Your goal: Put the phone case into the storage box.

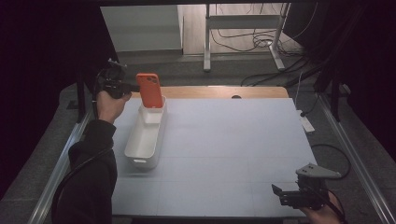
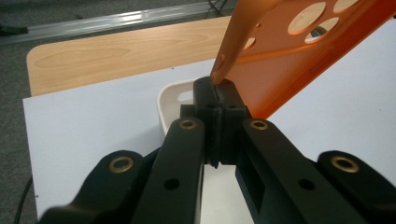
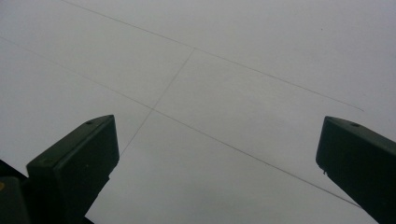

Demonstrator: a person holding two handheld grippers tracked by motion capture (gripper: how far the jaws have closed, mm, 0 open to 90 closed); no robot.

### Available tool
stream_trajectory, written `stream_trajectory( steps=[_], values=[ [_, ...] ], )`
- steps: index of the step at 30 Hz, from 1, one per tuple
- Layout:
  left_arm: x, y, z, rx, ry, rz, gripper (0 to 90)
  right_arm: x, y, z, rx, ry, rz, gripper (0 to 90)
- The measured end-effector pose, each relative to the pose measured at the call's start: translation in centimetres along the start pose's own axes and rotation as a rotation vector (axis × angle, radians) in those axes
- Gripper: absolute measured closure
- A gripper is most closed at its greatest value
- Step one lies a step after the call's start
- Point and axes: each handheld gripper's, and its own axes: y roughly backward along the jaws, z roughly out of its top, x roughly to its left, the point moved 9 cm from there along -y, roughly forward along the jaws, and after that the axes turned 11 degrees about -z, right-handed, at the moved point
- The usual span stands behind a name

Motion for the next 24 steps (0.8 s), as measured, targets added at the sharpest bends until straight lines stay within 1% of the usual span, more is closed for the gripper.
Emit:
stream_trajectory(
  steps=[8,12,14,24],
  values=[
    [0.5,-0.8,-0.3,0.009,0.011,0.003,89.6,0.1,0.0,0.0,0.000,0.003,0.002,0.0],
    [0.8,-1.4,-0.6,0.023,0.014,0.011,89.6,0.1,0.0,0.0,0.001,0.003,0.003,0.0],
    [0.9,-1.6,-0.8,0.024,0.024,0.011,89.6,0.1,0.0,0.0,0.002,0.004,0.003,0.0],
    [1.4,-2.9,-1.7,0.042,0.041,0.009,89.6,0.1,0.0,0.0,0.005,0.008,0.006,0.0]
  ],
)
